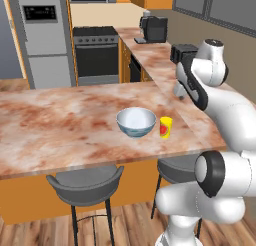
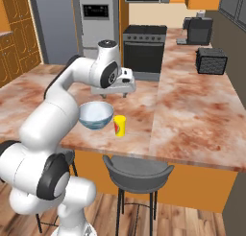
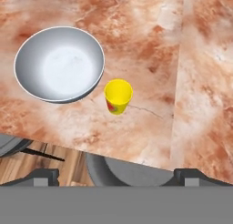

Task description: Place the cup inside the bowl on the dining table and move the bowl to any counter.

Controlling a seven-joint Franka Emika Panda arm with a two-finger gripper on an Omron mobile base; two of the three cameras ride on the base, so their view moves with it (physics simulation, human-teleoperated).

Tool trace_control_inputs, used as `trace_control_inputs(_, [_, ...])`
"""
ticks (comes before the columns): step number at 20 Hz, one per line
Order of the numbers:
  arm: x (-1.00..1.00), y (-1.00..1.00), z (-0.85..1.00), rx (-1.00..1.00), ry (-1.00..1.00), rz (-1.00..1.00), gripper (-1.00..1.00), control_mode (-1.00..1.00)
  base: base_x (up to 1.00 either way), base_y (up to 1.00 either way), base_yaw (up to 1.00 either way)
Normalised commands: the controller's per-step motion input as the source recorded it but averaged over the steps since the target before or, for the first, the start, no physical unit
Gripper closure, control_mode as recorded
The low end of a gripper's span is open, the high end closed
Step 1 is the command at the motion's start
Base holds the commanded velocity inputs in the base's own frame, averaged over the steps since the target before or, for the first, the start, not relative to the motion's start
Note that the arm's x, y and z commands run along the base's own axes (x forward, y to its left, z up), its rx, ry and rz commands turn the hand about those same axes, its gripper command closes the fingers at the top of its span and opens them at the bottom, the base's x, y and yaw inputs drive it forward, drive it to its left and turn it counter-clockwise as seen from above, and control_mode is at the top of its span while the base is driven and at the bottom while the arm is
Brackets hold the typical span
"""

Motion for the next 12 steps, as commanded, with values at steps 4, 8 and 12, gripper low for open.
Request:
trace_control_inputs(4, [0.18,0.00,0.00,0.00,0.00,0.03,-1.00,-1.00,0.00,0.00,0.00])
trace_control_inputs(8, [0.21,0.00,0.00,0.00,0.00,0.03,-1.00,-1.00,0.00,0.00,0.00])
trace_control_inputs(12, [0.22,0.00,-0.01,0.00,0.00,0.04,-1.00,-1.00,0.00,0.00,0.00])
